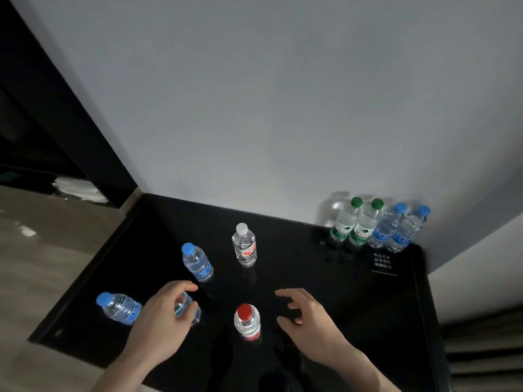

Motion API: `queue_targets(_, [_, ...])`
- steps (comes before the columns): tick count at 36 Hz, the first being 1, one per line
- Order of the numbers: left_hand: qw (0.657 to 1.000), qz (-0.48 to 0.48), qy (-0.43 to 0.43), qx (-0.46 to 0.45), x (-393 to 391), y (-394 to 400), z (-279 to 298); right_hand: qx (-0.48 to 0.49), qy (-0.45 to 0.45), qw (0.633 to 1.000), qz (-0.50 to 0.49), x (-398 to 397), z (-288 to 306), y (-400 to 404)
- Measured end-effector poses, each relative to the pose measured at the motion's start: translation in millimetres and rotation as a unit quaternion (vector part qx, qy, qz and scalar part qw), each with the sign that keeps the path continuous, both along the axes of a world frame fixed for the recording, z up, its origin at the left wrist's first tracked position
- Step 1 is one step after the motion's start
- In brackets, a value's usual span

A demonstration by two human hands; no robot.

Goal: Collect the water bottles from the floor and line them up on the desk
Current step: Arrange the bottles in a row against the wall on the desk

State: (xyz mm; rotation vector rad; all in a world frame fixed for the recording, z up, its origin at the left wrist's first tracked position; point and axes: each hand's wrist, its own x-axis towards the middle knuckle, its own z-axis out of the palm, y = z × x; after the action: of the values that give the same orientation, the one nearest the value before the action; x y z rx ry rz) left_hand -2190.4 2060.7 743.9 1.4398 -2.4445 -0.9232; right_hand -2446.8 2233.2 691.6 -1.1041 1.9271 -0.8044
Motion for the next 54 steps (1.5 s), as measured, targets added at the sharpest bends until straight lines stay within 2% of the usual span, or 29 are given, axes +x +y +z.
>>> queue_targets(14, [0.997,-0.070,-0.017,-0.014,32.3,-91.8,4.2,0.033,0.079,0.995,-0.051,66.8,2.0,-47.1])
queue_targets(19, [0.988,-0.145,0.013,-0.059,3.8,-109.3,5.9,0.040,0.097,0.990,-0.092,90.6,-3.9,-54.9])
queue_targets(25, [0.960,-0.258,0.020,-0.110,-67.4,-126.4,4.6,0.065,0.101,0.983,-0.135,117.8,-12.5,-57.5])
queue_targets(30, [0.943,-0.306,-0.052,-0.118,-125.4,-142.0,-8.5,0.061,0.123,0.974,-0.179,126.7,-11.9,-60.8])
queue_targets(35, [0.921,-0.351,-0.132,-0.101,-147.6,-147.2,-31.1,0.077,0.126,0.971,-0.186,128.5,-14.4,-61.6])
queue_targets(45, [0.927,-0.318,-0.133,-0.150,-138.5,-147.9,-49.5,0.096,0.154,0.967,-0.180,122.4,-17.1,-67.1])
queue_targets(49, [0.919,-0.327,-0.141,-0.171,-142.4,-143.1,-40.3,0.098,0.176,0.966,-0.162,117.3,-14.8,-67.9])
queue_targets(54, [0.899,-0.349,-0.197,-0.175,-138.4,-135.5,-40.0,0.096,0.190,0.966,-0.148,110.3,-10.8,-66.9])
